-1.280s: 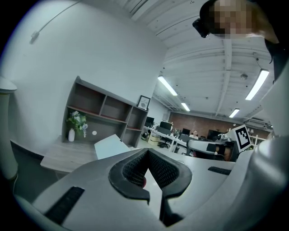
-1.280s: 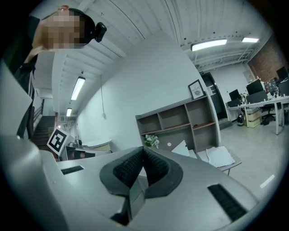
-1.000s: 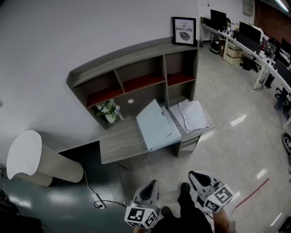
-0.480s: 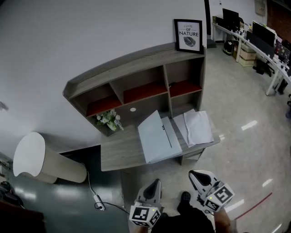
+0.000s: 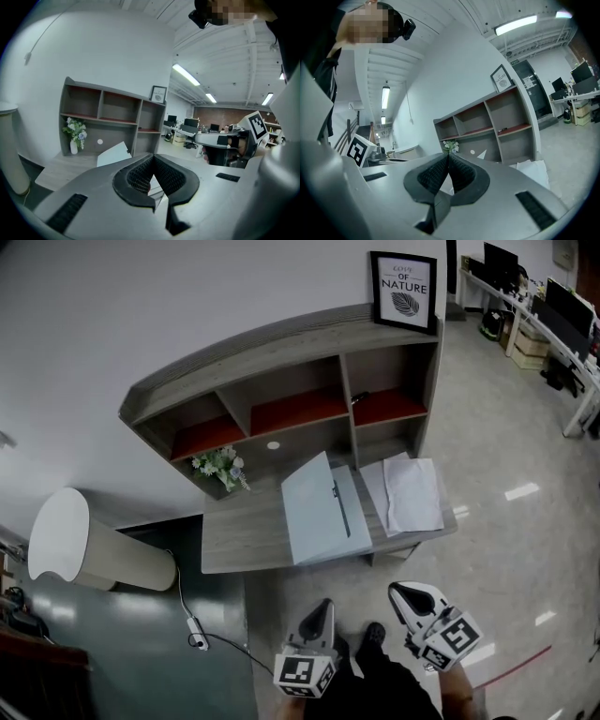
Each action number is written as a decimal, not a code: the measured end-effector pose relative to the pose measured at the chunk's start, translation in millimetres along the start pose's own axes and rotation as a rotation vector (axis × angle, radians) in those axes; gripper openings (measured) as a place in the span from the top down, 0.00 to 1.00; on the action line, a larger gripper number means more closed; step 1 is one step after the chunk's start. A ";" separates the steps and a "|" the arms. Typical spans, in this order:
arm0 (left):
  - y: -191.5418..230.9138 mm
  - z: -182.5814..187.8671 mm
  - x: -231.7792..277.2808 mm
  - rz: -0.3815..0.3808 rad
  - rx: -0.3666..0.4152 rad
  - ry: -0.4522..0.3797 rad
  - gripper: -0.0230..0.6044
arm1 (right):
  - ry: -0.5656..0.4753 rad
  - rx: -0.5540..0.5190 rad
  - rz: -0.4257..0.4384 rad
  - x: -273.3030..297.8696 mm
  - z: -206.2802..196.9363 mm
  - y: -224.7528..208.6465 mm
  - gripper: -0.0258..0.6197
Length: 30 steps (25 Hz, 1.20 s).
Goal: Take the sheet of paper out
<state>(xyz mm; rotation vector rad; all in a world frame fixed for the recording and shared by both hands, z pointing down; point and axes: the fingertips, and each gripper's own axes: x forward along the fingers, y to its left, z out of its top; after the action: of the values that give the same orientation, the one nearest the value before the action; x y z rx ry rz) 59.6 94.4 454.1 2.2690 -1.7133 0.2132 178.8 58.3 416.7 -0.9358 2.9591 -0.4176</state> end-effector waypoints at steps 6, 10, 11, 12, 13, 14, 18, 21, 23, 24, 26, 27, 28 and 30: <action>3.1 -11.9 19.2 0.000 0.015 0.034 0.94 | 0.014 0.015 -0.013 0.8 -6.8 -11.5 0.94; 9.5 -10.7 32.7 -0.009 0.020 0.034 0.94 | 0.015 0.015 -0.024 8.4 -2.9 -17.6 0.94; 12.1 -9.8 36.2 -0.011 0.021 0.033 0.94 | 0.017 0.013 -0.025 10.7 -1.0 -17.9 0.94; 14.7 -9.0 39.9 -0.014 0.022 0.032 0.94 | 0.018 0.009 -0.026 13.3 1.1 -18.3 0.94; 17.5 -8.3 44.1 -0.017 0.023 0.032 0.94 | 0.018 0.003 -0.030 16.2 3.5 -19.5 0.94; 20.4 -7.8 48.9 -0.022 0.027 0.032 0.94 | 0.017 -0.003 -0.035 19.5 6.1 -21.3 0.94; 33.2 -7.3 67.3 -0.048 0.041 0.042 0.94 | 0.015 -0.015 -0.057 34.6 16.1 -26.1 0.94; 44.3 -9.4 82.6 -0.067 0.069 0.059 0.94 | 0.012 -0.029 -0.076 47.2 23.2 -29.6 0.94; 50.8 -14.4 93.6 -0.079 0.100 0.076 0.94 | 0.011 -0.030 -0.096 54.0 27.0 -31.6 0.94; 53.0 -17.6 99.4 -0.089 0.112 0.085 0.94 | 0.011 -0.030 -0.106 56.7 28.4 -32.7 0.94; 56.2 -24.0 111.9 -0.115 0.130 0.101 0.91 | 0.015 -0.030 -0.127 61.6 30.0 -35.6 0.94; 57.6 -27.3 118.4 -0.127 0.139 0.110 0.89 | 0.018 -0.031 -0.137 63.9 30.2 -37.3 0.94; 59.0 -30.8 124.8 -0.137 0.151 0.119 0.88 | 0.022 -0.031 -0.147 66.1 30.1 -38.7 0.94; 61.3 -37.5 136.4 -0.149 0.187 0.133 0.85 | 0.029 -0.031 -0.165 69.2 29.5 -41.1 0.94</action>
<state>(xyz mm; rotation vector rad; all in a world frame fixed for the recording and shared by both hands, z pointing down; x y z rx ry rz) 41.4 -33.9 537.5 2.4407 -1.5063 0.4987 147.7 -20.5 403.6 -1.1923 2.9325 -0.3930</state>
